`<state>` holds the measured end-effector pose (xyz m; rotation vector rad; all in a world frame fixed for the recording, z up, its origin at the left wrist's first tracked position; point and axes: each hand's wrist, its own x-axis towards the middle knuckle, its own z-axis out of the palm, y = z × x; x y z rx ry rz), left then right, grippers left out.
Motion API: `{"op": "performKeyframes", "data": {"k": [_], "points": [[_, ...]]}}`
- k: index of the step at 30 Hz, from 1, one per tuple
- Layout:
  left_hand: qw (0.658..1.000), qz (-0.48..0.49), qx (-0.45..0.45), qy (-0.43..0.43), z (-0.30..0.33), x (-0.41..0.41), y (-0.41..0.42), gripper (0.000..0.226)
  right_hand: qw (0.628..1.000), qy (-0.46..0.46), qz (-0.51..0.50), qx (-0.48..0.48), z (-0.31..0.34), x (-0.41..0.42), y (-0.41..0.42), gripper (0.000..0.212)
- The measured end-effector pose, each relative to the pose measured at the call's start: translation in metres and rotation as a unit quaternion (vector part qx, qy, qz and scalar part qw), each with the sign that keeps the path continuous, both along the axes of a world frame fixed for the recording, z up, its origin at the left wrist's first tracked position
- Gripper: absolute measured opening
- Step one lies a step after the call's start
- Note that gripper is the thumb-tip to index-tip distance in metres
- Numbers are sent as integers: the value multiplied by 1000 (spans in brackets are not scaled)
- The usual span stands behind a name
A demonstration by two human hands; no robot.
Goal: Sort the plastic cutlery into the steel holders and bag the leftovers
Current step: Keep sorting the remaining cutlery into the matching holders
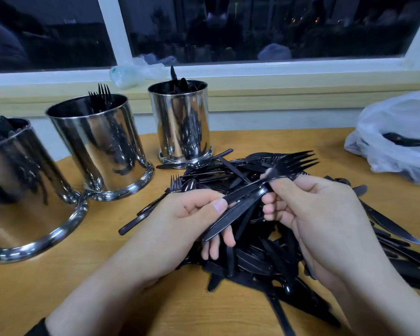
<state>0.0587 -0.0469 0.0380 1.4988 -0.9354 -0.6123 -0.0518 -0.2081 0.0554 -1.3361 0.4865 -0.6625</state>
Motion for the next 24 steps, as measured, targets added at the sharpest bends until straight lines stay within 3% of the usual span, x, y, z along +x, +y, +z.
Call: {"op": "performKeyframes", "data": {"k": [9, 18, 24], "points": [[998, -37, 31, 47, -1, 0, 0, 41, 998, 4, -34, -44, -5, 2, -3, 37], [992, 49, 22, 115, -4, 3, -3, 40, 998, 0, -2, -61, -10, 3, -2, 8], [991, 67, 15, 116, -5, 5, -3, 46, 995, -27, 11, -92, -4, -1, 2, 7]]}}
